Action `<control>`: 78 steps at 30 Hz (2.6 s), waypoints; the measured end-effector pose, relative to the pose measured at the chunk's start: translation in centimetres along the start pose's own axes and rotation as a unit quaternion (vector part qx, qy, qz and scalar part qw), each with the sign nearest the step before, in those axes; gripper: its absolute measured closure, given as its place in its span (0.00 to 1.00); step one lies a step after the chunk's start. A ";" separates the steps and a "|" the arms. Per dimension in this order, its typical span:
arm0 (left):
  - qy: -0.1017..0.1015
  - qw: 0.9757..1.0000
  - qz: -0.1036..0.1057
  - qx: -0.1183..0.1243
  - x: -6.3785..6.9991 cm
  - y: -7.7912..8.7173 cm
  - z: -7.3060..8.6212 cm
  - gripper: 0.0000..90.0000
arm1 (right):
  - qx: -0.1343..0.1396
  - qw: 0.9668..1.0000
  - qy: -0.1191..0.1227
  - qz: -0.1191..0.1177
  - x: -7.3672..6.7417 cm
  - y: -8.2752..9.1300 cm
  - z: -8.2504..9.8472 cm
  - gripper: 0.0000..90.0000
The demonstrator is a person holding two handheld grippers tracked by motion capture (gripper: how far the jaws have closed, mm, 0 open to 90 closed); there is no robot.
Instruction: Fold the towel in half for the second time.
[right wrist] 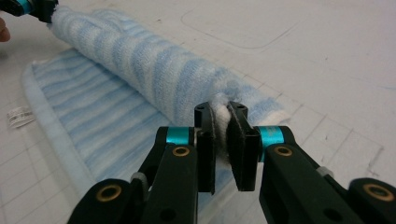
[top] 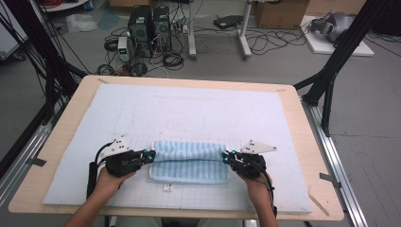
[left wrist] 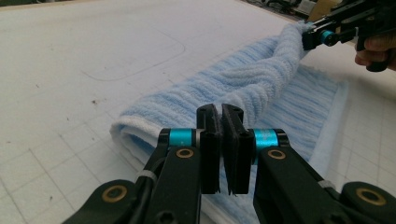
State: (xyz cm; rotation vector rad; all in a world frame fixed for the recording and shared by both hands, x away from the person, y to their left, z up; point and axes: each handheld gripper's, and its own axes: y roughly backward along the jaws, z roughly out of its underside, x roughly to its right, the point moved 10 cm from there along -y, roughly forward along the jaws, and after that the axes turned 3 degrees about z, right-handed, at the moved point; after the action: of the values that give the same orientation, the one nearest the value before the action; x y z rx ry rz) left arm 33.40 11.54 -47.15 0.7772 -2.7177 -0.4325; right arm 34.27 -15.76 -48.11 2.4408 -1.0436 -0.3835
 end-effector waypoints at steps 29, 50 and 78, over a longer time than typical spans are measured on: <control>0.027 0.997 -0.020 -0.070 0.0 -1.5 2.1 0.65 | -0.038 0.997 0.054 -0.036 -3.4 -0.3 1.4 0.74; 0.039 0.993 -0.050 -0.098 -4.2 -3.8 0.7 0.66 | -0.062 0.996 0.046 -0.034 -1.2 -3.8 0.2 0.65; 0.050 0.994 -0.069 0.065 -7.3 1.9 -2.8 0.22 | 0.032 0.989 0.005 0.142 7.1 4.7 0.1 0.13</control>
State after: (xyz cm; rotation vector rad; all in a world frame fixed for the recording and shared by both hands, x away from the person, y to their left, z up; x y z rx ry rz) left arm 39.46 16.51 -45.28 0.9989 -2.6287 -0.2406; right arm 36.16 -23.81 -46.34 2.2998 -1.3939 -0.2451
